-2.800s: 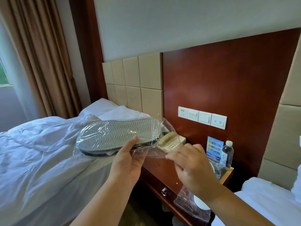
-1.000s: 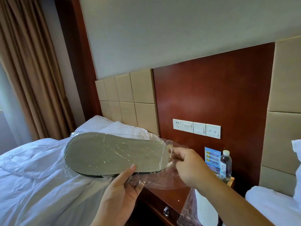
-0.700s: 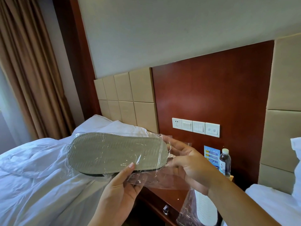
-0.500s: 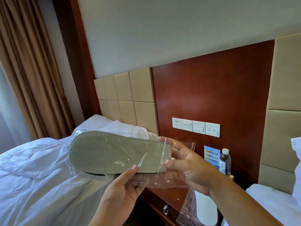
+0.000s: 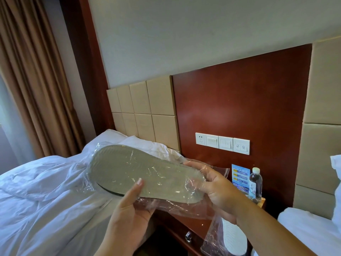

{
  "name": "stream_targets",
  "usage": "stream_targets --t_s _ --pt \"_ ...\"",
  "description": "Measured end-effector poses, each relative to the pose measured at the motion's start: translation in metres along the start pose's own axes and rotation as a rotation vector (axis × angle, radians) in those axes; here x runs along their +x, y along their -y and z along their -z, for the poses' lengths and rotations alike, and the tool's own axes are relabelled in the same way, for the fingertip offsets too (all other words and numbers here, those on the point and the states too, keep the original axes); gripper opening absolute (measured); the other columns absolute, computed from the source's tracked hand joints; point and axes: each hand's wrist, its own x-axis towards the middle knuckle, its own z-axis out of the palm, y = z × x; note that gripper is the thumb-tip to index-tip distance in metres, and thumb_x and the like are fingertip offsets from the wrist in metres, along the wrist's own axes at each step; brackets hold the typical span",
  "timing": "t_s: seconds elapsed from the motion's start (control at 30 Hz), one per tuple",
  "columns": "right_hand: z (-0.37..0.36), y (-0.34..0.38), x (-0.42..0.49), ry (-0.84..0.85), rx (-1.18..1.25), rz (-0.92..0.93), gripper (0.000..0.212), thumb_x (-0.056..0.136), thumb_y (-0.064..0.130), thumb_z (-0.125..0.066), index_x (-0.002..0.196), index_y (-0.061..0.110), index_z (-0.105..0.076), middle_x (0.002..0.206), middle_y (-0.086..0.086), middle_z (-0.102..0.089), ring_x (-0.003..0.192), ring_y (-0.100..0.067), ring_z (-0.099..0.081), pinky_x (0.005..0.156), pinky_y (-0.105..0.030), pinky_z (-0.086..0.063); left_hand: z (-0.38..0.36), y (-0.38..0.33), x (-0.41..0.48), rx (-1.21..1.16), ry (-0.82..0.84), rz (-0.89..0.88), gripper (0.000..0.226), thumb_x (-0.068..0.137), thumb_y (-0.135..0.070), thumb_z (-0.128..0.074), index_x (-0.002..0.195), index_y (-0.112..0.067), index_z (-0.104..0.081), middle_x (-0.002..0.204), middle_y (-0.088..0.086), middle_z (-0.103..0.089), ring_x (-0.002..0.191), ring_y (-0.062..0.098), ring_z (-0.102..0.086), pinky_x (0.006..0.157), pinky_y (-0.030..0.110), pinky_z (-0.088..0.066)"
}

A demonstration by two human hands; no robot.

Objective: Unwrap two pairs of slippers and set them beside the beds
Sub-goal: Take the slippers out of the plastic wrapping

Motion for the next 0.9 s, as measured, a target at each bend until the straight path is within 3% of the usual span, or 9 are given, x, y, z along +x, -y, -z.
stream_targets --t_s 0.1,0.2,0.37,0.43,0.5,0.63,0.73,0.83,0.9 --pt "0.006 -0.002 0.0 -0.028 0.037 0.011 0.035 0.083 0.011 -0.069 0.109 0.033 -0.072 0.113 -0.001 -0.072 0.106 -0.03 -0.068 0.082 -0.054 -0.057 0.001 -0.011 0.005 -0.096 -0.009 -0.092 0.016 0.076 -0.011 -0.069 0.086 -0.014 -0.081 0.097 0.005 -0.078 0.086 0.022 -0.076 0.069 0.042 -0.059" --pt "0.006 -0.007 -0.001 -0.002 -0.041 0.008 0.055 0.066 0.005 -0.08 0.111 0.035 -0.071 0.108 0.005 -0.073 0.104 -0.025 -0.069 0.087 -0.053 -0.056 0.003 -0.013 0.009 -0.099 -0.045 -0.123 0.018 0.077 -0.007 -0.066 0.074 -0.015 -0.082 0.096 0.004 -0.078 0.086 0.018 -0.075 0.062 0.04 -0.061" --pt "0.003 -0.012 0.003 -0.05 -0.183 -0.016 0.064 0.063 0.0 -0.087 0.114 0.036 -0.069 0.103 0.013 -0.072 0.101 -0.023 -0.069 0.083 -0.049 -0.058 0.004 -0.007 0.007 -0.099 -0.089 -0.086 0.017 0.08 -0.003 -0.065 0.093 -0.008 -0.075 0.094 0.008 -0.078 0.081 0.022 -0.076 0.056 0.04 -0.06" --pt "0.007 -0.013 0.004 -0.053 -0.173 -0.013 0.059 0.064 0.004 -0.087 0.112 0.034 -0.07 0.104 0.009 -0.074 0.099 -0.022 -0.071 0.082 -0.044 -0.059 0.006 -0.008 0.008 -0.093 -0.107 -0.089 0.019 0.087 -0.003 -0.061 0.083 -0.009 -0.078 0.089 0.007 -0.078 0.077 0.019 -0.076 0.054 0.037 -0.06" --pt "0.013 -0.014 0.004 -0.057 -0.128 -0.029 0.057 0.062 0.008 -0.089 0.11 0.032 -0.071 0.101 0.003 -0.075 0.096 -0.024 -0.072 0.077 -0.04 -0.059 0.011 -0.014 0.01 -0.07 -0.13 -0.111 0.016 0.09 -0.005 -0.06 0.087 -0.01 -0.075 0.086 0.004 -0.078 0.074 0.015 -0.076 0.052 0.03 -0.059" --pt "0.023 -0.017 0.002 -0.093 -0.161 -0.052 0.058 0.053 0.02 -0.094 0.106 0.032 -0.073 0.104 0.0 -0.074 0.091 -0.022 -0.073 0.074 -0.039 -0.06 0.025 -0.024 0.014 -0.001 -0.155 -0.15 0.021 0.09 -0.008 -0.063 0.11 -0.012 -0.065 0.103 0.004 -0.077 0.089 0.015 -0.075 0.063 0.03 -0.061" --pt "0.023 -0.018 0.001 -0.091 -0.293 -0.075 0.07 0.043 0.033 -0.099 0.107 0.039 -0.07 0.103 0.004 -0.073 0.086 -0.018 -0.074 0.075 -0.048 -0.061 0.027 -0.021 0.016 0.037 -0.165 -0.149 0.026 0.091 -0.01 -0.063 0.117 -0.014 -0.061 0.097 0.001 -0.077 0.082 0.013 -0.075 0.059 0.029 -0.06" --pt "0.023 -0.016 0.001 -0.047 -0.409 -0.094 0.074 0.038 0.036 -0.1 0.104 0.039 -0.067 0.098 0.006 -0.074 0.084 -0.014 -0.074 0.073 -0.041 -0.062 0.029 -0.019 0.016 0.044 -0.184 -0.141 0.034 0.089 -0.011 -0.065 0.123 -0.014 -0.06 0.101 0.002 -0.077 0.086 0.015 -0.075 0.069 0.034 -0.062" --pt "0.024 -0.016 0.001 -0.026 -0.456 -0.083 0.072 0.04 0.035 -0.099 0.105 0.035 -0.066 0.098 0.005 -0.075 0.088 -0.016 -0.073 0.076 -0.04 -0.061 0.032 -0.02 0.017 0.065 -0.205 -0.144 0.032 0.087 -0.015 -0.069 0.118 -0.014 -0.062 0.091 0.0 -0.078 0.075 0.014 -0.075 0.062 0.032 -0.061"
